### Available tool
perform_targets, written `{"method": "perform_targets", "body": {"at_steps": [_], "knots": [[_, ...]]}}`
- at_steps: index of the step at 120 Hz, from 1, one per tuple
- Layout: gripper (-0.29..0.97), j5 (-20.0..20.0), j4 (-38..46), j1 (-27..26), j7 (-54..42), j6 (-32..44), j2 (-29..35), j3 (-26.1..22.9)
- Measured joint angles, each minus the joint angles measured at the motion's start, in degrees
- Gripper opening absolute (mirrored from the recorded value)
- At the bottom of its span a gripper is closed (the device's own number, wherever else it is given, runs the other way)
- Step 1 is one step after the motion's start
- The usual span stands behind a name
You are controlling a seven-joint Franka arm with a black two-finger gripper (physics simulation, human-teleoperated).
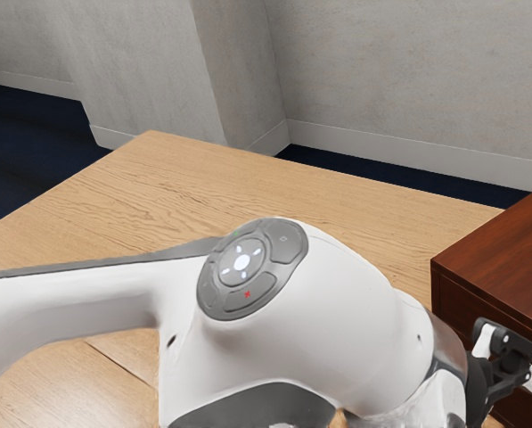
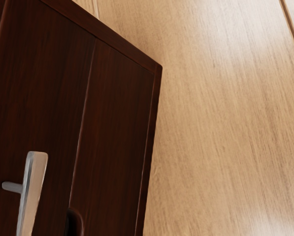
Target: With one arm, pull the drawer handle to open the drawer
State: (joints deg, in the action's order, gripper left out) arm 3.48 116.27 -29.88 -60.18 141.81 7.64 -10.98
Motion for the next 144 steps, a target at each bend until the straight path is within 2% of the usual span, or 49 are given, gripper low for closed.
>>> {"method": "perform_targets", "body": {"at_steps": [69, 83, 92, 144], "knots": [[0.68, 0.27, -5.09, 1.49, 0.78, 0.39, -7.94, 1.48], [0.71, 0.45, -5.29, 2.14, 0.88, 0.54, -8.63, 1.29], [0.68, 0.78, -5.66, 2.12, 0.92, 0.73, -8.86, 1.49], [0.69, 2.95, -6.57, 1.31, 1.12, 1.44, -11.16, 2.37]]}}
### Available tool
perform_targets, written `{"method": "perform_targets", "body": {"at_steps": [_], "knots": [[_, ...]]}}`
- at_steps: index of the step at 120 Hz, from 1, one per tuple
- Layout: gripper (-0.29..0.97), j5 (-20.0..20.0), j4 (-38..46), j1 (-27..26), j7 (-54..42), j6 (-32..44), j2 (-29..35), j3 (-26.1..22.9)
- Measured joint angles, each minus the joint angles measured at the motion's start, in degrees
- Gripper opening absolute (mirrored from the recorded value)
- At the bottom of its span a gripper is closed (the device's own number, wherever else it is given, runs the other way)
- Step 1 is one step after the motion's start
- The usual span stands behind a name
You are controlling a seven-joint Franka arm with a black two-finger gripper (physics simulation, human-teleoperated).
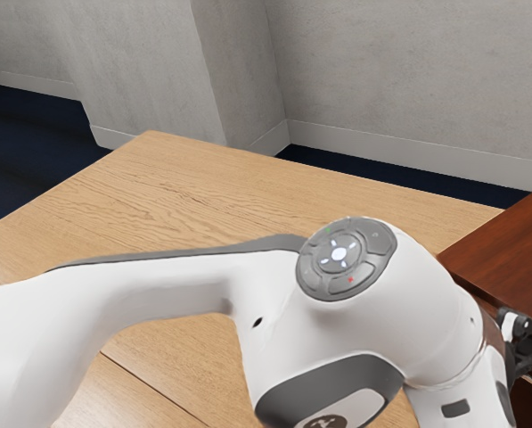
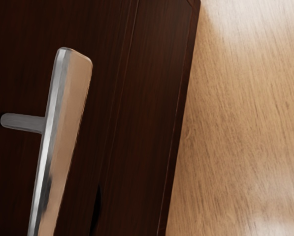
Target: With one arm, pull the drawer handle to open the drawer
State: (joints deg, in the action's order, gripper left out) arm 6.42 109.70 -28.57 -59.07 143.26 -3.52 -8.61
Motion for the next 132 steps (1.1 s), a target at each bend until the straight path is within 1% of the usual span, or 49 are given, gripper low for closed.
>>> {"method": "perform_targets", "body": {"at_steps": [24, 56, 79, 97, 104, 121, 132], "knots": [[0.68, 0.12, 0.91, 0.07, 0.11, -0.17, 0.57, 0.4], [0.66, 0.22, 4.12, 0.18, 0.31, -0.28, 3.49, 0.13], [0.68, 0.18, 5.91, 0.04, 0.57, -0.3, 4.94, 0.05], [0.68, 0.12, 7.7, 0.38, 0.86, -0.28, 6.92, -0.54], [0.66, 0.02, 8.58, 0.51, 1.03, -0.27, 7.91, -0.94], [0.68, 0.03, 9.84, -0.06, 1.56, -0.27, 9.12, -1.84], [0.66, 0.04, 10.82, -0.01, 1.89, -0.28, 10.27, -2.11]]}}
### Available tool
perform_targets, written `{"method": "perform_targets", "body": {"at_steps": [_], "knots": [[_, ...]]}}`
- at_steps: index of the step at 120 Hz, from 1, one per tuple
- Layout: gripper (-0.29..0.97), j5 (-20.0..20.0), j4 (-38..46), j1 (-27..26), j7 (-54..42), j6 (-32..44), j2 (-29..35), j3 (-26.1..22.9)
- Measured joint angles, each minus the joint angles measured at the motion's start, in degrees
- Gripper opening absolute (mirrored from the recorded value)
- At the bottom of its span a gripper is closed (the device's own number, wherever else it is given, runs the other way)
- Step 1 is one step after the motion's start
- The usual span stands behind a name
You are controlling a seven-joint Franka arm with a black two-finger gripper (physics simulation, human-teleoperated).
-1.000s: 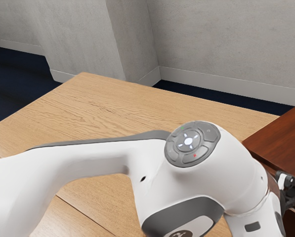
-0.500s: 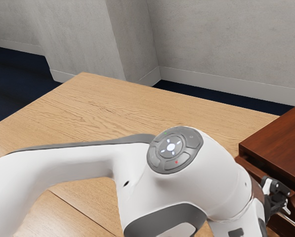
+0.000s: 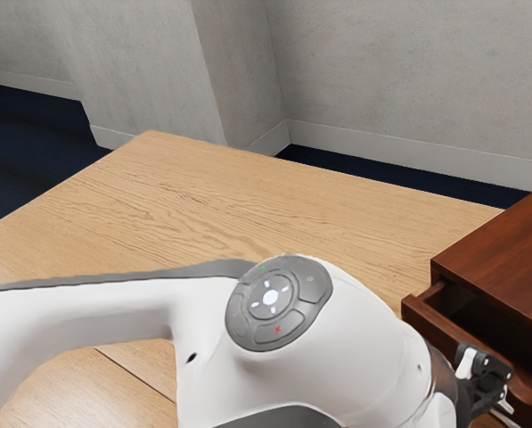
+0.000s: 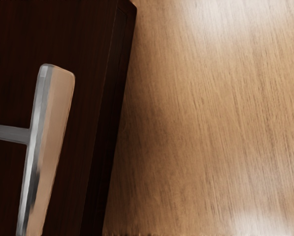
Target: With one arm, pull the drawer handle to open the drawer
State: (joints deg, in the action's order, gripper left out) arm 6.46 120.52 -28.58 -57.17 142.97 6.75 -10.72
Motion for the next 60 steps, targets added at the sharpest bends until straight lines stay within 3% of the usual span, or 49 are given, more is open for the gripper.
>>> {"method": "perform_targets", "body": {"at_steps": [60], "knots": [[0.68, 0.01, 3.76, 0.01, 5.33, -0.77, 2.87, -0.25]]}}
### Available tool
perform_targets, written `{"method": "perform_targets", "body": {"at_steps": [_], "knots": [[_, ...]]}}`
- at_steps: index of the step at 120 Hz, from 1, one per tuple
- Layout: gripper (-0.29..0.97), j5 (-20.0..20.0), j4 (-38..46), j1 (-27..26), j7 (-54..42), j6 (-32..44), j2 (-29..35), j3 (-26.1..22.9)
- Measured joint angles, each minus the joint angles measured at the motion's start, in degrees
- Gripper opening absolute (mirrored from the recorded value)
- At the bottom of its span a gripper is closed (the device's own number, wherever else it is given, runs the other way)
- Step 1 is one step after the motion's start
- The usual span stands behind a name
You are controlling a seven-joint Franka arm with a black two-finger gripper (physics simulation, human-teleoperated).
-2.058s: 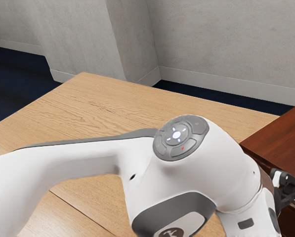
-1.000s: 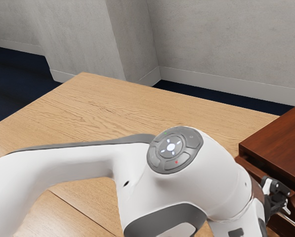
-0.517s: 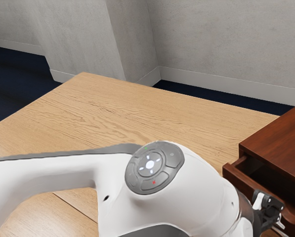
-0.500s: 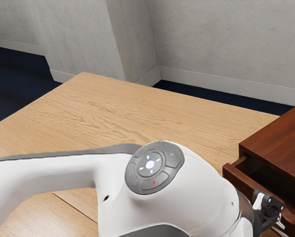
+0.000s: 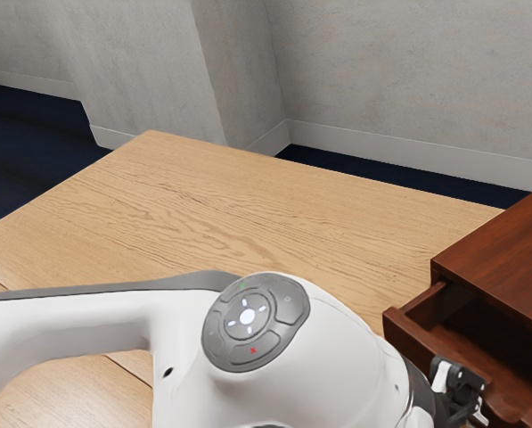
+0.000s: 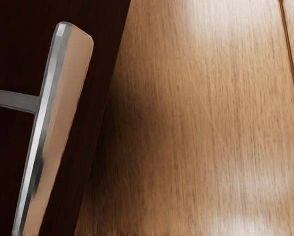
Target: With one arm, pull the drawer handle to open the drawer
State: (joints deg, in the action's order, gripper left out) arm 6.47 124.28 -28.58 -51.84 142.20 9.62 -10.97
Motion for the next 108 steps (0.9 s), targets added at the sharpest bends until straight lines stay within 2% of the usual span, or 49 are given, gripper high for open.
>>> {"method": "perform_targets", "body": {"at_steps": [19, 41, 64, 86, 108], "knots": [[0.65, -0.05, 1.85, -0.09, 2.08, -0.51, 2.25, -0.28], [0.68, -0.15, 4.69, 0.04, 3.92, -0.79, 5.15, -1.48], [0.64, -0.13, 7.07, 0.04, 5.31, -1.2, 8.63, -2.0], [0.69, -0.03, 8.24, 0.06, 6.58, -1.72, 9.77, -2.54], [0.67, -0.22, 9.61, 0.13, 7.6, -2.05, 11.23, -3.0]]}}
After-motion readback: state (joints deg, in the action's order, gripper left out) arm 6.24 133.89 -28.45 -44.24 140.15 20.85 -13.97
